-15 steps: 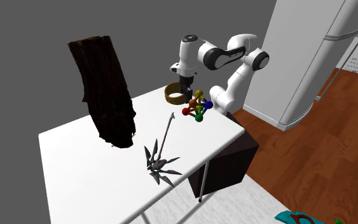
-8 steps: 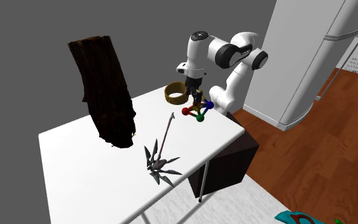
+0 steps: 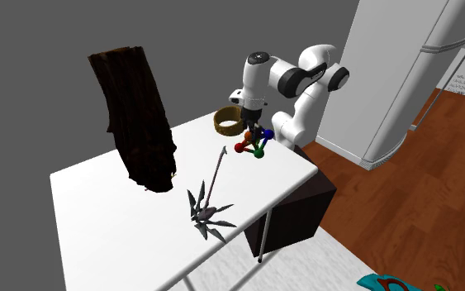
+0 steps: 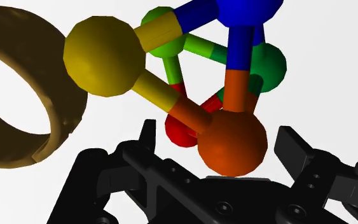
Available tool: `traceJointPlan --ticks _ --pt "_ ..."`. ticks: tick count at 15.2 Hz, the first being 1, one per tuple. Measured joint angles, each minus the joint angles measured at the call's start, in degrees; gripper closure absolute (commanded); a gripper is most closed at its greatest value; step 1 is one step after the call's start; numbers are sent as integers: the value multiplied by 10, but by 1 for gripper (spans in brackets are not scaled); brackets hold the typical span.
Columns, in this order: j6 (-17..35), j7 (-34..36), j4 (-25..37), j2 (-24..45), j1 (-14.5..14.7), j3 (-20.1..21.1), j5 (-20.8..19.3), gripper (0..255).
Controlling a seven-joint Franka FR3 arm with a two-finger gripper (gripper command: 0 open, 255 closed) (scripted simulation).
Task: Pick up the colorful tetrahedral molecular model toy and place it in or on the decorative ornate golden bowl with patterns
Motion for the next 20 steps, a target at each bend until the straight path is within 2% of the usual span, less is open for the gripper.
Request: traceJointPlan --ticks 5,6,16,20 --pt "3 0 -3 -1 0 0 0 0" --pt "3 0 -3 -1 0 0 0 255" --pt "3 0 -3 -1 0 1 1 255" --pt "-18 0 24 6 -2 0 -2 255"
